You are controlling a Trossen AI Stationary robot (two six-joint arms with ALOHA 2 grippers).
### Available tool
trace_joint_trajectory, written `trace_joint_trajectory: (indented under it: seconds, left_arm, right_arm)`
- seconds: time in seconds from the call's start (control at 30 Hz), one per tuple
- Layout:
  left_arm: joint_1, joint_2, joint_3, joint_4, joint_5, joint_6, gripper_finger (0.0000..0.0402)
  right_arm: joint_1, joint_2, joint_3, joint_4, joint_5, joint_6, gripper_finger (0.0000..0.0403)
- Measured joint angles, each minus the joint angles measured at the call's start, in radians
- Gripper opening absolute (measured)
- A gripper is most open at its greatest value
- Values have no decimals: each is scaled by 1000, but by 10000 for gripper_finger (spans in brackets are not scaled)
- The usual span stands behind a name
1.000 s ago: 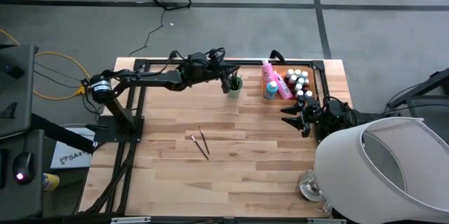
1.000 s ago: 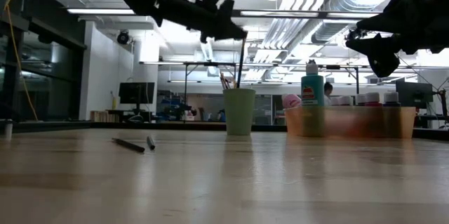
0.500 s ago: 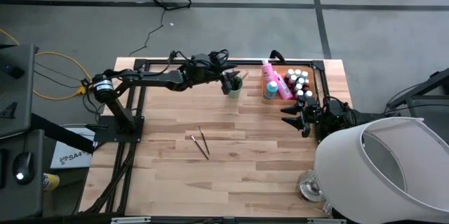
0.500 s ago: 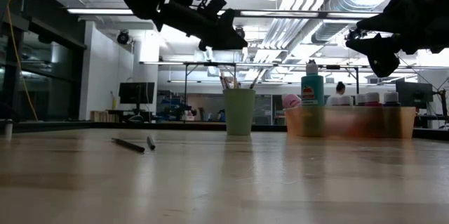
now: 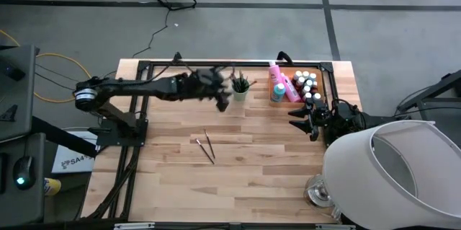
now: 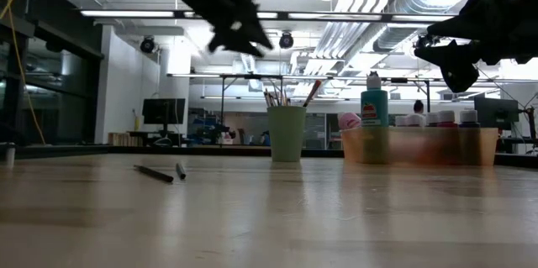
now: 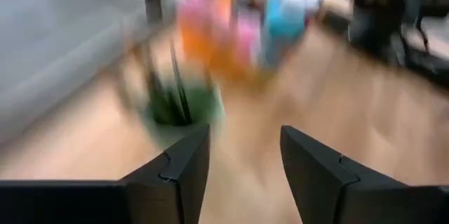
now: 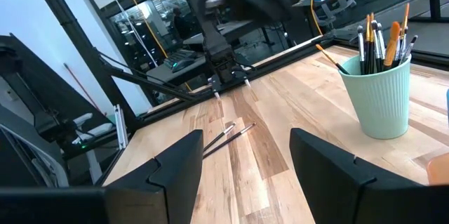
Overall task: Pick & Place Paint Supplies
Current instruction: Put the left silver paintbrush into the green cup
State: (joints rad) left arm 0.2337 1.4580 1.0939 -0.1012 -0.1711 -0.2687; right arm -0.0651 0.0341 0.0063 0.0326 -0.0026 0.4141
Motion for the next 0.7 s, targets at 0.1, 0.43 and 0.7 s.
trace_joint_trajectory:
  seconds: [0.1, 0.43, 0.7]
  left_arm:
    - [-62, -45, 0, -237, 4, -249, 165]
    - [-130, -83, -21, -733, 53, -668, 151]
    - [-194, -110, -166, -761, 101, -1110, 152]
  right_arm:
    - [0, 0, 0, 0, 0, 0, 207]
    - [0, 0, 0, 0, 0, 0, 207]
    - [0, 0, 0, 0, 0, 0, 207]
